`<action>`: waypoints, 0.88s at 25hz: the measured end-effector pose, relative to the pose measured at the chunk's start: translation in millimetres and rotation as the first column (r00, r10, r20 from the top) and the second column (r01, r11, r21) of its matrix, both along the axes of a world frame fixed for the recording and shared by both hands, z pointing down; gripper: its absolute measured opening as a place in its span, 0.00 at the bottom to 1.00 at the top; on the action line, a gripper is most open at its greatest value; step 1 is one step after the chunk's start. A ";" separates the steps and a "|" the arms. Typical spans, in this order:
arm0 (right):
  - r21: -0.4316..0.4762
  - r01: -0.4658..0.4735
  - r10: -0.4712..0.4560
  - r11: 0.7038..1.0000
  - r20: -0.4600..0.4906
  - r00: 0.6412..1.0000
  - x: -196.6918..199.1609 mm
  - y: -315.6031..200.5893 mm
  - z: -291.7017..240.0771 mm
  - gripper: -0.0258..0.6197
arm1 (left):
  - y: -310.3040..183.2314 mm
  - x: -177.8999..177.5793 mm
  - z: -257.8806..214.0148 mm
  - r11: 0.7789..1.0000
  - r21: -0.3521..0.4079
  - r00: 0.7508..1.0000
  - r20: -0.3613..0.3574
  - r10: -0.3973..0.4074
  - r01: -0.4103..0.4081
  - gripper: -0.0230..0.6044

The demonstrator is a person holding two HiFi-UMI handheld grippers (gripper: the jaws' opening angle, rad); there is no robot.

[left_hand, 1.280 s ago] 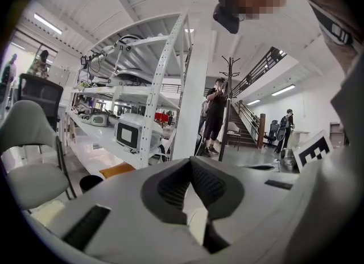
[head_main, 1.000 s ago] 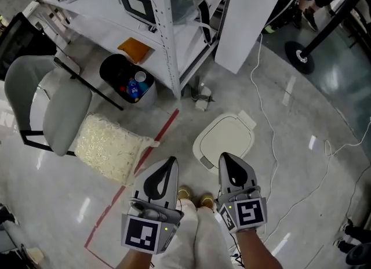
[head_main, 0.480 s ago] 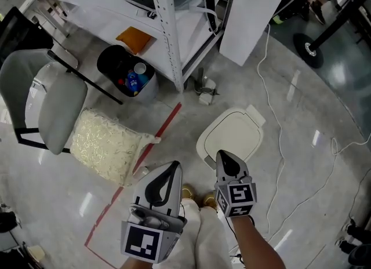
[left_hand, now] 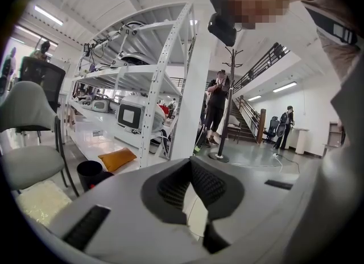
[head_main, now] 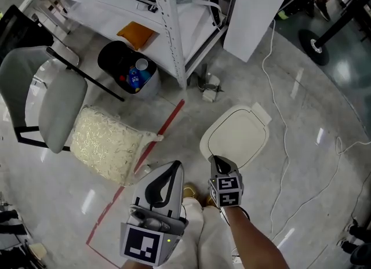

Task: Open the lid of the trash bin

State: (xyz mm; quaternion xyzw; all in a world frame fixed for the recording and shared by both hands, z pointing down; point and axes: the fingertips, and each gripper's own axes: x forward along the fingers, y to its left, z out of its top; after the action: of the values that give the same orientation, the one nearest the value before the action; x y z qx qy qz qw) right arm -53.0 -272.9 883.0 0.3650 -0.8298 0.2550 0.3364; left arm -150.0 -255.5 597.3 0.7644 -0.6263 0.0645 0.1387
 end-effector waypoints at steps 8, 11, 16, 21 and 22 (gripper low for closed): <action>-0.057 0.043 -0.047 0.997 -0.074 0.996 2.4 11.8 29.7 0.09 | 4.8 1.5 3.5 1.000 -0.009 1.000 -0.001 0.002 -0.002 0.03; -0.060 0.058 -0.064 0.996 -0.093 0.994 5.4 13.5 35.0 0.09 | 8.3 -1.0 4.7 1.000 -0.011 1.000 0.001 -0.003 0.004 0.04; -0.058 0.048 -0.054 0.997 -0.102 0.993 5.4 12.7 37.8 0.09 | 13.2 -4.5 7.4 1.000 -0.020 1.000 0.001 -0.010 0.010 0.03; -0.041 0.097 -0.102 0.994 -0.142 0.985 0.3 14.6 37.7 0.09 | 15.8 -3.3 8.3 1.000 -0.022 1.000 -0.005 -0.011 0.011 0.03; -0.026 0.118 -0.121 0.993 -0.152 0.981 -0.4 14.8 38.2 0.10 | 15.7 -2.7 7.5 1.000 -0.020 1.000 -0.006 -0.010 0.010 0.03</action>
State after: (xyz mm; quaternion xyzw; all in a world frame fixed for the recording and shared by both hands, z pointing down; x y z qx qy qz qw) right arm -53.4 -258.2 921.2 0.3301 -0.8199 0.2123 0.4168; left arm -152.7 -239.8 604.8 0.7601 -0.6290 0.0676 0.1484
